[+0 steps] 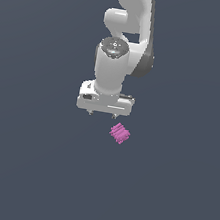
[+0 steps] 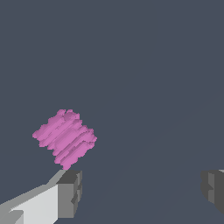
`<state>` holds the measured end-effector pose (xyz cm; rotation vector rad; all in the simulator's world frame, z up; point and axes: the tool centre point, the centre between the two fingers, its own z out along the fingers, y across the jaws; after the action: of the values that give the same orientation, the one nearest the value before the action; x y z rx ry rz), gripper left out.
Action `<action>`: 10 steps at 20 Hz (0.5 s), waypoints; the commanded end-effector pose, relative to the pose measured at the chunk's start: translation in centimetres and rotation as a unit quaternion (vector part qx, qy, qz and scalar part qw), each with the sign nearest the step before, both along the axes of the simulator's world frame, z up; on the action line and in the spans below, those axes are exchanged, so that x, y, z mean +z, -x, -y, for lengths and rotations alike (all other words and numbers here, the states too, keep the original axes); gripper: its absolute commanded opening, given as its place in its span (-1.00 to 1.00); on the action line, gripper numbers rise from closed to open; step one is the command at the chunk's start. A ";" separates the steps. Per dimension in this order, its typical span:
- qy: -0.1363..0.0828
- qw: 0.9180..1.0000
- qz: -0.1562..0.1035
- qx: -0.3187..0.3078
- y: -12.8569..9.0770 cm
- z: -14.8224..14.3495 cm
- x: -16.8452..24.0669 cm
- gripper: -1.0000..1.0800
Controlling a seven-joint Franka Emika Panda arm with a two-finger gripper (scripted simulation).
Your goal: Pick up the object and move it to a goal position.
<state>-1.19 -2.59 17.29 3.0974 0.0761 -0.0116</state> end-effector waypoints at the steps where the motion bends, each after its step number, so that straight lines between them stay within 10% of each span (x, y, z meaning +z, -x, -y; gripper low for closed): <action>1: 0.000 1.000 0.000 0.000 0.0 0.0 0.0 0.62; 10: 0.006 1.000 -0.003 -0.001 -0.1 1.2 0.1 0.62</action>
<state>-1.13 -3.81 17.38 3.0847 0.0720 -0.0205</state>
